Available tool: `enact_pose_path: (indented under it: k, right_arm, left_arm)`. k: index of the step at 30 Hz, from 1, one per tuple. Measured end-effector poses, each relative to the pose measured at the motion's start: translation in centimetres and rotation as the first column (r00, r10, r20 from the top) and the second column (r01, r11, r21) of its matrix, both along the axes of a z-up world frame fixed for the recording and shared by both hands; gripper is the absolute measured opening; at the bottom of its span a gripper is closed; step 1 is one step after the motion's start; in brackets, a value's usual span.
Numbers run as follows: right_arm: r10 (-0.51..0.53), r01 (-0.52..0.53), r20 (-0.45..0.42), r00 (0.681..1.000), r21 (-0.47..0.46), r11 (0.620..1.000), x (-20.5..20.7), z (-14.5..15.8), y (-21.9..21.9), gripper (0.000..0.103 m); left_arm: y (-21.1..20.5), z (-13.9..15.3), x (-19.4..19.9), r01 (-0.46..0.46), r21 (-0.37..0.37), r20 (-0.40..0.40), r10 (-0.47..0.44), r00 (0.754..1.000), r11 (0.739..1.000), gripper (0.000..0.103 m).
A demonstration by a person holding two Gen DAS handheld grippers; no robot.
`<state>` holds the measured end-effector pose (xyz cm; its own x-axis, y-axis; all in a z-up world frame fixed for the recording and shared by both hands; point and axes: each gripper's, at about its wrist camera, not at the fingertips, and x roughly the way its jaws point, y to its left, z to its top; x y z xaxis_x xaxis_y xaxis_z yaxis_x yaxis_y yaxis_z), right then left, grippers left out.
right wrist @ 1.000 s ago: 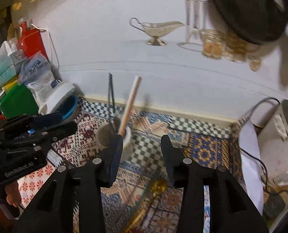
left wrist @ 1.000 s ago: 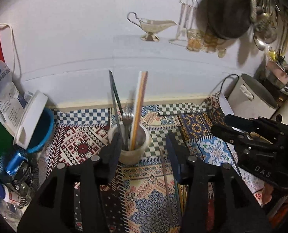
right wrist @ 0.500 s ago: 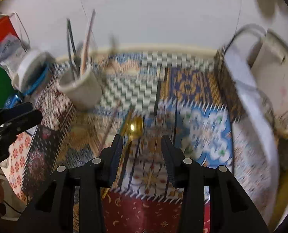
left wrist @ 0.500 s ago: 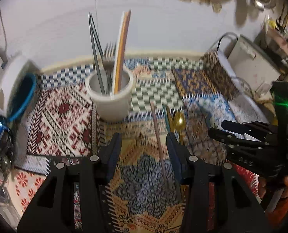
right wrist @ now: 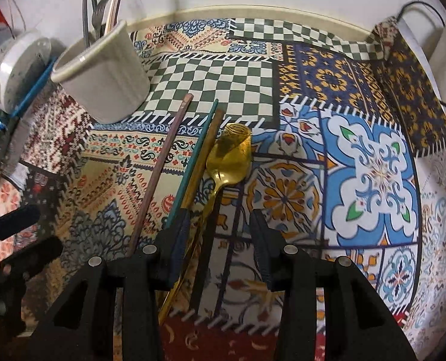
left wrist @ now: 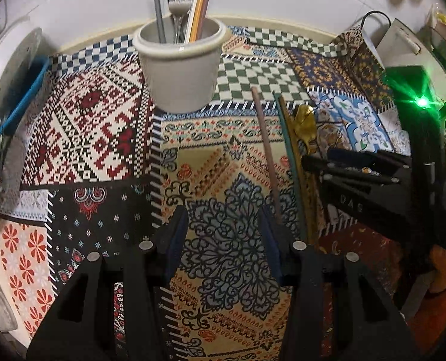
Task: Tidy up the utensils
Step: 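Move both open tools back over the utensil pile, then grasp the gold spoon with the right tool while the left tool grasps a wooden chopstick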
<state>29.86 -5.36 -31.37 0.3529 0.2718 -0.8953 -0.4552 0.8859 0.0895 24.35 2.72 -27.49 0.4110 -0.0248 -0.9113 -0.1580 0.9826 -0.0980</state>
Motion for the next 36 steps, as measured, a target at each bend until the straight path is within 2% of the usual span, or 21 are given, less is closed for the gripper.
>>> enact_pose_path:
  k: [3, 7, 10, 13, 17, 19, 21, 23, 24, 31, 34, 35, 36]
  right_arm:
    - [-0.002, 0.002, 0.037, 0.999, -0.017, 1.000, -0.2, -0.1, 0.0, 0.031]
    - [-0.028, 0.027, 0.015, 1.000, 0.015, 1.000, -0.2, -0.1, -1.8, 0.008]
    - [-0.047, 0.048, -0.022, 0.999, 0.048, 0.998, -0.4, -0.2, -4.0, 0.006]
    - [-0.061, 0.062, -0.036, 0.998, 0.040, 0.997, -0.5, -0.4, -5.4, 0.003]
    - [-0.055, 0.057, -0.064, 0.996, 0.025, 0.998, -0.6, -0.3, -6.5, 0.004]
    - [-0.064, 0.066, -0.069, 0.996, 0.028, 0.997, -0.4, -0.2, -6.6, 0.010]
    - [-0.063, 0.066, -0.071, 0.995, 0.030, 0.997, 0.1, -0.1, -6.4, 0.020]
    - [-0.056, 0.060, -0.068, 0.996, 0.050, 0.997, 0.7, -0.1, -6.0, 0.041]
    - [-0.060, 0.063, -0.055, 0.997, 0.053, 0.997, 1.0, -0.1, -5.7, 0.043]
    - [-0.043, 0.047, 0.058, 0.997, -0.054, 0.997, 2.0, -0.5, -2.9, 0.045]
    - [-0.030, 0.033, 0.073, 0.997, -0.040, 0.999, 2.0, -0.4, -2.6, 0.038]
    - [-0.031, 0.034, 0.076, 0.997, -0.038, 0.999, 1.8, -0.3, -2.7, 0.032]
    - [-0.032, 0.035, 0.072, 0.997, -0.033, 0.999, 1.8, -0.3, -2.8, 0.031]
  left_arm:
    - [0.2, -0.5, -0.1, -0.005, -0.011, -0.010, 0.005, 1.000, 1.000, 0.047]
    - [0.1, -0.7, -0.4, 0.000, -0.022, -0.011, 0.000, 1.000, 1.000, 0.047]
    - [-0.1, -0.9, -0.5, 0.011, -0.028, -0.013, -0.011, 1.000, 1.000, 0.047]
    - [-0.2, -1.0, -0.4, 0.015, -0.030, -0.018, -0.016, 1.000, 0.999, 0.047]
    - [-0.1, -1.0, -0.4, 0.010, -0.044, -0.019, -0.011, 1.000, 0.999, 0.047]
    - [-0.2, -1.0, -0.3, 0.007, -0.046, -0.020, -0.008, 1.000, 0.999, 0.047]
    - [-0.2, -1.1, -0.2, 0.003, -0.046, -0.023, -0.004, 1.000, 0.999, 0.047]
    - [-0.2, -1.2, -0.1, 0.005, -0.045, -0.025, -0.006, 1.000, 0.999, 0.047]
    - [-0.3, -1.1, -0.1, 0.005, -0.042, -0.025, -0.006, 1.000, 0.999, 0.047]
    - [-0.3, -1.1, 0.2, 0.017, -0.026, -0.032, -0.018, 0.999, 1.000, 0.047]
    - [-0.5, -1.1, 1.0, 0.027, -0.042, -0.034, -0.028, 0.999, 0.999, 0.047]
    - [-0.7, -1.0, 1.4, 0.033, -0.050, -0.034, -0.034, 0.999, 0.998, 0.047]
    - [-0.9, -0.9, 1.8, 0.039, -0.056, -0.033, -0.041, 0.999, 0.998, 0.047]
